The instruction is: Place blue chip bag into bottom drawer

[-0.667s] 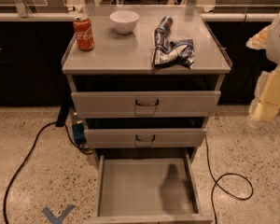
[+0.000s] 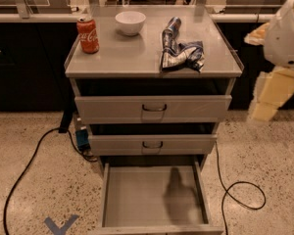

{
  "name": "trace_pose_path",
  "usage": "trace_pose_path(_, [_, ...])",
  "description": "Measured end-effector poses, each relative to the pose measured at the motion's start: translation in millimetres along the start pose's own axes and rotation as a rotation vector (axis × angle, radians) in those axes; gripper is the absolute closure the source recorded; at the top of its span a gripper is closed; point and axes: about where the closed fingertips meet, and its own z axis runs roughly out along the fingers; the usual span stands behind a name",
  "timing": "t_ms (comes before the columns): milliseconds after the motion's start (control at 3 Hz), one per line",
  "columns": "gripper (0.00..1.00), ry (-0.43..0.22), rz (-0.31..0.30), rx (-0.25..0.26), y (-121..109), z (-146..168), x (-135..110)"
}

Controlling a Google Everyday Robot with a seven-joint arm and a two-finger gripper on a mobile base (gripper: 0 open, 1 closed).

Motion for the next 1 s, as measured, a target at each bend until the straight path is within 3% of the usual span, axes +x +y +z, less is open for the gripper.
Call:
trace_pose_path(667, [0.00,-0.083,-0.174,0.111,-84.0,54.7,-66.2])
trace_pose_path(1000, [0.00,-0.108,-0.194,0.143,-138.7,87.3,-99.5])
